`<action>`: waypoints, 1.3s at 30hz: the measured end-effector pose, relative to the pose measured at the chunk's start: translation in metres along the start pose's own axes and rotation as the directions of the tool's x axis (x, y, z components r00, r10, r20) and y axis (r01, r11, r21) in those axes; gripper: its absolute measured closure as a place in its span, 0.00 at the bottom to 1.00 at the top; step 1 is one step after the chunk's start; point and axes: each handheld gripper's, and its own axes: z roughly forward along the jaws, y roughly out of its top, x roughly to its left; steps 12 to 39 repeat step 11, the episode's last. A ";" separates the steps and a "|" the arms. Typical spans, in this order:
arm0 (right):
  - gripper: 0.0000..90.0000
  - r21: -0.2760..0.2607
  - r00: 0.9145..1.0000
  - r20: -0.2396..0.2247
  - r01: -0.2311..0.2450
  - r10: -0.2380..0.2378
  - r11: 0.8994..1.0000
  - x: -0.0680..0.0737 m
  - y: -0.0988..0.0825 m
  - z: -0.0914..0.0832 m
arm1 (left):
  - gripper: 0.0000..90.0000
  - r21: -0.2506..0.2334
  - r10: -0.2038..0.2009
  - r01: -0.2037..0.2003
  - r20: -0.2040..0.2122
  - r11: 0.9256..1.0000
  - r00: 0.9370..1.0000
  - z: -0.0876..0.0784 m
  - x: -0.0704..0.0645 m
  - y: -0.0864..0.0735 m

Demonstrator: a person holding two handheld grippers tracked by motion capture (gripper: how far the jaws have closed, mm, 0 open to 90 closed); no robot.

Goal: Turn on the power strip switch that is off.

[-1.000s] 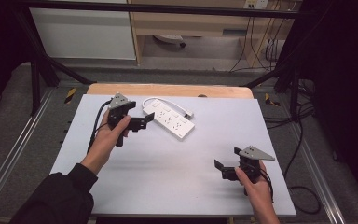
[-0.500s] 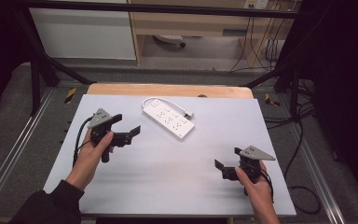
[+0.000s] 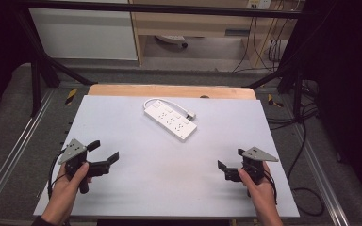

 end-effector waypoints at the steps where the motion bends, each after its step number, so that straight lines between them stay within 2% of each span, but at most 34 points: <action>1: 0.03 0.001 1.000 0.001 -0.001 0.001 1.000 0.000 0.000 0.000 | 0.10 0.004 -0.004 0.004 0.002 1.000 1.000 -0.003 0.000 -0.004; 4: 0.03 0.004 1.000 0.010 -0.001 0.001 1.000 -0.002 -0.001 0.000 | 0.09 0.031 -0.014 0.014 0.009 0.999 1.000 -0.011 -0.002 -0.015; 7: 0.03 0.022 1.000 0.028 -0.002 0.002 1.000 -0.003 -0.002 0.001 | 0.10 0.060 -0.001 0.000 0.020 0.998 1.000 -0.014 -0.006 -0.026; 9: 0.03 0.072 0.998 0.065 -0.006 0.001 0.997 -0.006 -0.005 0.004 | 0.09 0.077 0.023 -0.024 0.022 0.997 1.000 -0.012 -0.009 -0.028; 11: 0.04 0.136 0.994 0.104 0.006 -0.020 0.991 -0.008 -0.009 0.009 | 0.09 0.060 0.033 -0.034 0.018 0.998 0.999 -0.011 -0.011 -0.026; 39: 0.04 0.136 0.994 0.104 0.006 -0.020 0.991 -0.008 -0.009 0.009 | 0.09 0.060 0.033 -0.034 0.018 0.998 0.999 -0.011 -0.011 -0.026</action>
